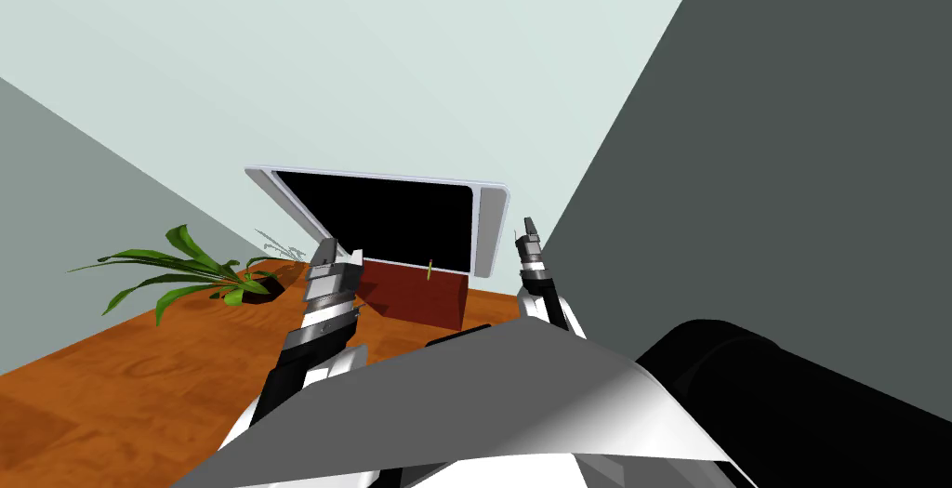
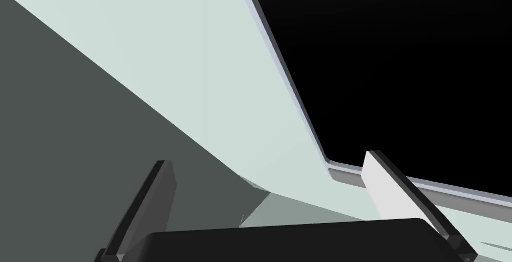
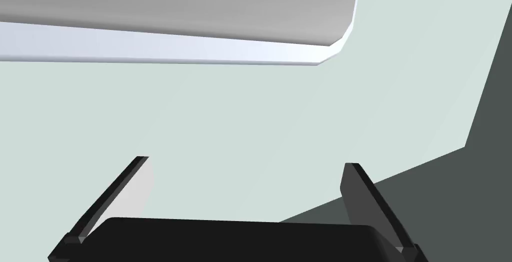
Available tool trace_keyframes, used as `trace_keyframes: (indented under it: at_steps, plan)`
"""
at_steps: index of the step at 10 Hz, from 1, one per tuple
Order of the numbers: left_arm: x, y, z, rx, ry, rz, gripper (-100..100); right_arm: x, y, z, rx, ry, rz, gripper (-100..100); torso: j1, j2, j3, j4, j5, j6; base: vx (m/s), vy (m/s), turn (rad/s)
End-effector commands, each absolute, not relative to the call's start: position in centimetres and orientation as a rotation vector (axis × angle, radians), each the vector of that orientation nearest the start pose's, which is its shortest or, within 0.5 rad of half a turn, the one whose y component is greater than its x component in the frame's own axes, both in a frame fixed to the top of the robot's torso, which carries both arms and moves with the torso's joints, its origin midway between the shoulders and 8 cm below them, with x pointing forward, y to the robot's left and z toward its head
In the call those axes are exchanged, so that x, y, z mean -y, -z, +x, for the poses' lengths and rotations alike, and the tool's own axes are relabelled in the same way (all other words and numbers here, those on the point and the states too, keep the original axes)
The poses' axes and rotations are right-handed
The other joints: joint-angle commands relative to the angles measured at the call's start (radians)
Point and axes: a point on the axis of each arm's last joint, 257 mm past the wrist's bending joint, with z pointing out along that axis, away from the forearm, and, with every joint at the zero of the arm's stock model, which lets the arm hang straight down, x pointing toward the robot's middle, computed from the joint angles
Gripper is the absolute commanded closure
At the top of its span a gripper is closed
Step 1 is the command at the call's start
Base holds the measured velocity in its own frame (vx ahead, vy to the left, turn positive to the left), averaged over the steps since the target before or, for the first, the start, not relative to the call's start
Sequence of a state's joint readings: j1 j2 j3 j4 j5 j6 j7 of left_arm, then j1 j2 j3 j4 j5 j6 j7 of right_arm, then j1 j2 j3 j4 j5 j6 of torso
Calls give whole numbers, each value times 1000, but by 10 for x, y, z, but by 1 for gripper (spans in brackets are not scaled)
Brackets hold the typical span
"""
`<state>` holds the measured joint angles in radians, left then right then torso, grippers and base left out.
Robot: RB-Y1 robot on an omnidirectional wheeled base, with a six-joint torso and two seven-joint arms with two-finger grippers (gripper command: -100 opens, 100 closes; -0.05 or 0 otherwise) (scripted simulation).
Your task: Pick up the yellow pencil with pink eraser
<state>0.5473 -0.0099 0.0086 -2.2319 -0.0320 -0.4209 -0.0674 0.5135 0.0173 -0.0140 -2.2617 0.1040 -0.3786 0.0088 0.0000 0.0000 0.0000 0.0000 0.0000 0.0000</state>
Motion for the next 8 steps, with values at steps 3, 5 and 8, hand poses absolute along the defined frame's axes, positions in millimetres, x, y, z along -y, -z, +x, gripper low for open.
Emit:
trace_keyframes:
  at_steps: [3,5,8]
  plan:
    - [-275,42,372,-867,1142,-681,-100,283,13,365,-761,-1168,725,0,2,2,1,0,0,0,-43,19,-61]
    - [-264,54,381,-939,1127,-638,-100,283,13,365,-761,-1168,725,0,2,4,2,1,0,0,-60,34,-72]
    - [-248,80,396,-1066,1089,-563,-100,283,13,365,-761,-1168,725,0,2,5,3,1,1,0,-78,32,-103]
